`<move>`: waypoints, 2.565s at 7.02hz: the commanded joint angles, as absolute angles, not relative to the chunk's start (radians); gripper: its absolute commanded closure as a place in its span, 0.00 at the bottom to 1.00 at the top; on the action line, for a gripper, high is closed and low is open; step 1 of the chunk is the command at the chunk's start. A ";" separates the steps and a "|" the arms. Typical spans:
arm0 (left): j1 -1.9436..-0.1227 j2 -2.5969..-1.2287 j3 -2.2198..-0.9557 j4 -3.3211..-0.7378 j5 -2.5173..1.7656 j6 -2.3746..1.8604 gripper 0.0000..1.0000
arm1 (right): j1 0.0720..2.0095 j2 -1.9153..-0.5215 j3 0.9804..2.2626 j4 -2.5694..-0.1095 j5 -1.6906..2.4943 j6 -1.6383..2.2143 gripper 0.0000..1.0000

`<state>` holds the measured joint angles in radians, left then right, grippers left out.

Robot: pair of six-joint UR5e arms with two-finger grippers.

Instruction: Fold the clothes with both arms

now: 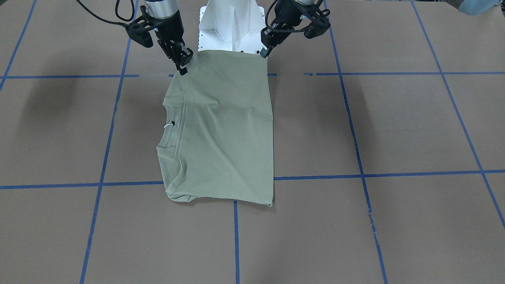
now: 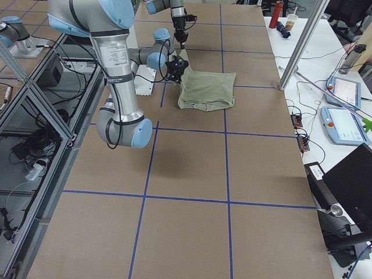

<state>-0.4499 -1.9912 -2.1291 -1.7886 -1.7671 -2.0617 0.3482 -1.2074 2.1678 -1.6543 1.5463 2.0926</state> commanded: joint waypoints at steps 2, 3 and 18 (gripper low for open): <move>-0.612 -2.141 -1.849 -1.845 -1.775 -1.890 1.00 | 0.532 -1.045 1.912 -1.644 1.619 1.930 1.00; -0.627 -2.161 -1.762 -1.914 -1.770 -1.879 1.00 | 0.581 -1.013 1.814 -1.553 1.661 1.908 1.00; -1.052 -1.799 -1.592 -2.323 -2.129 -0.785 0.36 | 1.279 -1.249 1.394 -1.183 2.340 0.635 0.00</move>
<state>-0.9714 -1.9105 -1.5429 -2.3357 -2.0399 -0.9841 1.1886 -1.1431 1.3784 -1.1809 2.2670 0.8020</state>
